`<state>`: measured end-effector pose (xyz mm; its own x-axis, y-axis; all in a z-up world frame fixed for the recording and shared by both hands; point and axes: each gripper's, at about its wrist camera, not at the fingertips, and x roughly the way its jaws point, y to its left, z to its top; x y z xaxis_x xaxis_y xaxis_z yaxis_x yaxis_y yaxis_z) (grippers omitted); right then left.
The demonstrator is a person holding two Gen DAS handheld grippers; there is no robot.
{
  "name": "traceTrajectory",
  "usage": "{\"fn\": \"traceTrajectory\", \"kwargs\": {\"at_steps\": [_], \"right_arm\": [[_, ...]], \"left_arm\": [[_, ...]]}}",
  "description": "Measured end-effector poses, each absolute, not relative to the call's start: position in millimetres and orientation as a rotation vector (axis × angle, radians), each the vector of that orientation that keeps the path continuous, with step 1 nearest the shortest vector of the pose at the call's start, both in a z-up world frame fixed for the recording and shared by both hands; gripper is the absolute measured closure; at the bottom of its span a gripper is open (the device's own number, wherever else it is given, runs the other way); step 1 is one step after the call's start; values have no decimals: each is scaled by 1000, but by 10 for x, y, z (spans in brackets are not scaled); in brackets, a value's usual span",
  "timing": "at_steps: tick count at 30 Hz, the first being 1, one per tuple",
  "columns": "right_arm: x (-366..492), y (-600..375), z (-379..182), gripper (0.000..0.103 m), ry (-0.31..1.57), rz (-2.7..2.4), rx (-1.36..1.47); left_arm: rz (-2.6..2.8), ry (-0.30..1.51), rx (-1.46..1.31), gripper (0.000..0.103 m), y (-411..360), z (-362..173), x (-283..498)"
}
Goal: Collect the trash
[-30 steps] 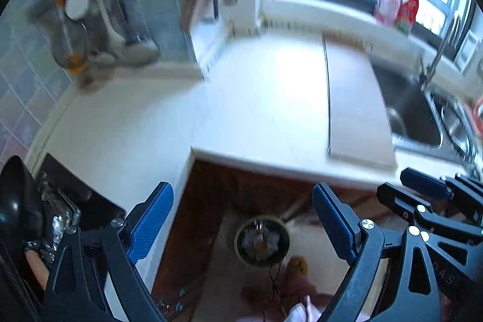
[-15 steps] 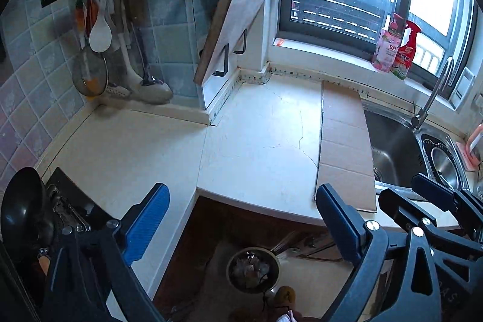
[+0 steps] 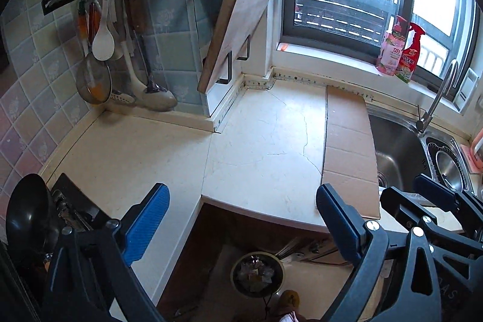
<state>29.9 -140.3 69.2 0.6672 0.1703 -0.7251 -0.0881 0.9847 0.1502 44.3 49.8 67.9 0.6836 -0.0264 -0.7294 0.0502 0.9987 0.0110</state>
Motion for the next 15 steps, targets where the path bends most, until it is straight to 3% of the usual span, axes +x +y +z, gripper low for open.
{"fn": "traceTrajectory", "kwargs": {"at_steps": [15], "right_arm": [[367,-1378,666,45,840,139,107]], "left_arm": [[-15,827,40,6,492,658,491]]}}
